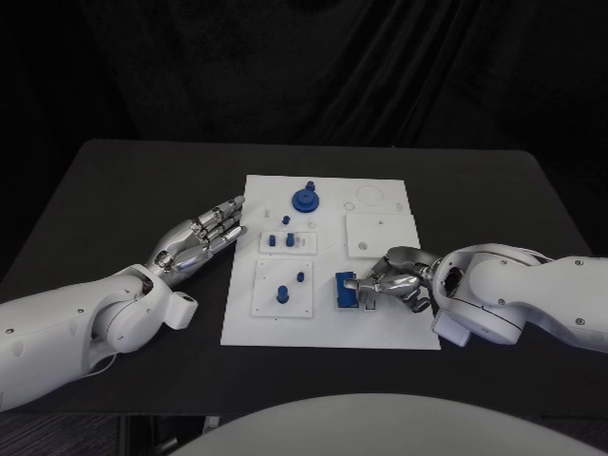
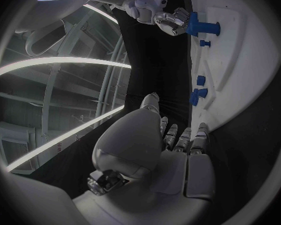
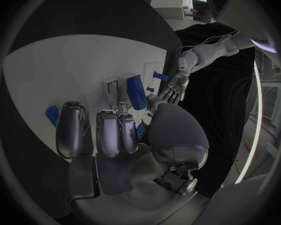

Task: Assemble the parts on the task board

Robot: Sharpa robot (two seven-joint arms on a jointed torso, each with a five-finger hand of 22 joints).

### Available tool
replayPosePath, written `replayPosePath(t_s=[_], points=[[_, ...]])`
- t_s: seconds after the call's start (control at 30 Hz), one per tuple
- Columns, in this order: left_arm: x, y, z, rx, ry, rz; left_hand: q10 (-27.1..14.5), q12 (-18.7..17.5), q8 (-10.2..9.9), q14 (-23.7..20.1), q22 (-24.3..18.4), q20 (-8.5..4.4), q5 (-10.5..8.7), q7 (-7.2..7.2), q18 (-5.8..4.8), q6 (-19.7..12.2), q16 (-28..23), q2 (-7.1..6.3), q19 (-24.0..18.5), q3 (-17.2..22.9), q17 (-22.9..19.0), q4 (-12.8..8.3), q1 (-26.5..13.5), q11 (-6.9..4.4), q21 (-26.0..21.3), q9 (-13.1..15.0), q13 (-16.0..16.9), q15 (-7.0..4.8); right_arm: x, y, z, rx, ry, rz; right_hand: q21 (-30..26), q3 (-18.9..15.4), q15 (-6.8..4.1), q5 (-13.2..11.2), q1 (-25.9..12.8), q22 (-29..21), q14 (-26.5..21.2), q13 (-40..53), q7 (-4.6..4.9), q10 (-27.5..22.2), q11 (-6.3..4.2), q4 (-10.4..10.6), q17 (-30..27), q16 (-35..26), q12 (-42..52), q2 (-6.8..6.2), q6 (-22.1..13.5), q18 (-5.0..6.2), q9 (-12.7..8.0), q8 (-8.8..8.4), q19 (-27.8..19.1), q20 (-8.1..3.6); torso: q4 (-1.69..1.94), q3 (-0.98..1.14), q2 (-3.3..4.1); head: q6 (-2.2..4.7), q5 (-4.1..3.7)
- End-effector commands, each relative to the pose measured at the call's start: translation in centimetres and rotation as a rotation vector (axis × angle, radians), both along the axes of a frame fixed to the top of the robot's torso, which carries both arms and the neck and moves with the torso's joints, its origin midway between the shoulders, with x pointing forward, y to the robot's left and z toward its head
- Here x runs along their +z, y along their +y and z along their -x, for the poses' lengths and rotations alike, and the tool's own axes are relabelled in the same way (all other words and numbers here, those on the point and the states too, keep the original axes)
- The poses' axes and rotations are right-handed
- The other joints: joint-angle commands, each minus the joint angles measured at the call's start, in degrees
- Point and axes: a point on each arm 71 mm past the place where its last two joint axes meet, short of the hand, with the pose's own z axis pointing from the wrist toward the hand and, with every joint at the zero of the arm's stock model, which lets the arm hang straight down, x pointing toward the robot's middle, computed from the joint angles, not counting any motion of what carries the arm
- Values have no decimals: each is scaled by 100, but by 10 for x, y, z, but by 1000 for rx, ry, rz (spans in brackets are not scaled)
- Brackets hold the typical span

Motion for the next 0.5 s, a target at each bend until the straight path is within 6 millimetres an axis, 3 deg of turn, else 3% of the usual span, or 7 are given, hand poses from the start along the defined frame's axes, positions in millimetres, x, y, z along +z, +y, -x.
replayPosePath(t_s=[0.03, 0.23, 0.37, 0.5], points=[[-1, -2, 1, -9, 3, 16, 2, 30, -2, 5, 5, 35, -29, 41, 97, -1, -5, 61, 21, 20, -4, -2, 10, 37, 18, 4, 5, 30, -1, 1, 1, 19, 7, -9, 21, -113, 15, -173, -15, 1126, 403, 1506, -17, 587, -3, 49, 360, 13, 15, 41, 28, 21, 22, 80, 152, 7, 2, 0, 1, 0, 2], [-1, -2, 1, -9, 4, 16, 2, 30, -2, 5, 5, 35, -29, 41, 97, -1, -5, 61, 21, 20, -4, -2, 10, 37, 18, 4, 5, 30, 0, 1, 0, 11, -10, -20, 28, -149, 11, -211, -4, 1129, 405, 1506, -22, 587, -7, 54, 371, 19, 15, 62, 13, 19, 51, 131, 156, 3, 3, 2, 0, 0, 14], [-1, -2, 1, -9, 5, 16, 2, 30, -2, 5, 5, 35, -29, 41, 97, -1, -5, 61, 21, 20, -4, -2, 10, 37, 18, 4, 5, 30, 1, 1, 0, 9, -24, -30, 34, -208, -2, -160, 62, 1131, 405, 1506, -40, 587, -23, 46, 376, 25, 15, 113, -49, 17, 181, 312, 158, -8, 0, 0, 2, 0, 22], [-2, -2, 1, -9, 6, 16, 2, 30, -2, 5, 5, 35, -29, 41, 97, -1, -5, 61, 21, 20, -4, -2, 10, 37, 18, 4, 5, 30, 2, 1, -1, 6, -42, -44, 35, -247, -16, 50, 136, 1132, 404, 1506, -63, 587, -42, 46, 375, 27, 15, 211, -128, 18, 356, 544, 159, -24, 0, 0, 1, 0, 27]])
